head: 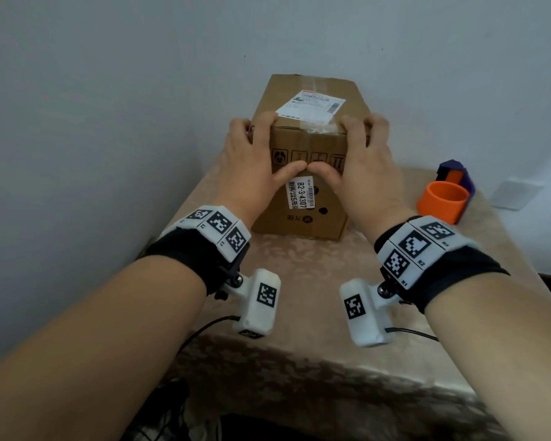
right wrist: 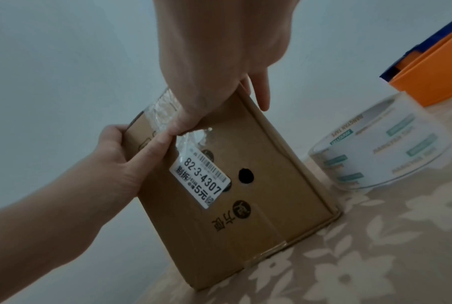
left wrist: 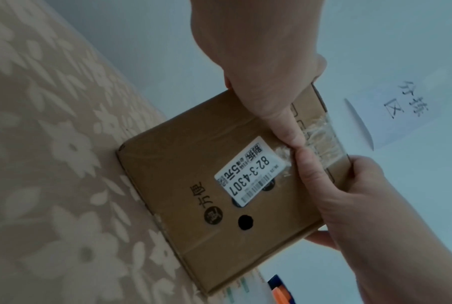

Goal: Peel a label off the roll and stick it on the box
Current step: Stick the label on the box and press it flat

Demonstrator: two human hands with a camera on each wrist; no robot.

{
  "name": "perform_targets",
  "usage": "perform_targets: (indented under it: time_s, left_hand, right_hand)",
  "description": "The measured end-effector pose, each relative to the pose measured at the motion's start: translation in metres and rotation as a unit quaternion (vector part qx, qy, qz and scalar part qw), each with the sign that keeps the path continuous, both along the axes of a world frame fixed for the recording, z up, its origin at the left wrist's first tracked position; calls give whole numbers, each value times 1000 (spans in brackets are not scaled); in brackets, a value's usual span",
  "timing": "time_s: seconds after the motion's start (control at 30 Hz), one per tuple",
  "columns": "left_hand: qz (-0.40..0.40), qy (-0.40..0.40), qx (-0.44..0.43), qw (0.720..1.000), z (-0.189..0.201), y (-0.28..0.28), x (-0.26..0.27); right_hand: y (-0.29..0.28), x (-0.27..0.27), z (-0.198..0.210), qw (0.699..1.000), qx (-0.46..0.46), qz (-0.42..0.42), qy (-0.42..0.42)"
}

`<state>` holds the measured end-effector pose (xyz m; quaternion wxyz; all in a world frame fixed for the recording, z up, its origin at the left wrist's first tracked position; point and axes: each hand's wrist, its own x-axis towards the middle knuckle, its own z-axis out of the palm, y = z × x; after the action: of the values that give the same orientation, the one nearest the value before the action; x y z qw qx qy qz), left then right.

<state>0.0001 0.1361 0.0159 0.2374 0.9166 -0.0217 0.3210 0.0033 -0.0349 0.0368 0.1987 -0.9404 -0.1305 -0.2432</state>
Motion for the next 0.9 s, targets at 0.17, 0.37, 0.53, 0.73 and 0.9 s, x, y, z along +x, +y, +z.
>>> perform_targets:
  time_s: [0.17,0.37,0.53,0.73,0.9]
  left_hand:
    - [27,-7,78,997,-7,-4,-6]
    - [40,49,135,989,-1,-4,-12]
    - [-18,-37,182,982,24,-14,-10]
    - [-65,-88,200,974,29,-21,7]
    - [-53,-116,271,954,10,-14,13]
  right_hand:
    - [-3,-6,-5,998,-59,2,0]
    - [-3,-7,-5,997,-74,13,8]
    - [-9,-7,0,993,-107,20,38]
    - [-20,-6,5,991,-122,52,28]
    - [-29,-2,10,990,-98,99,30]
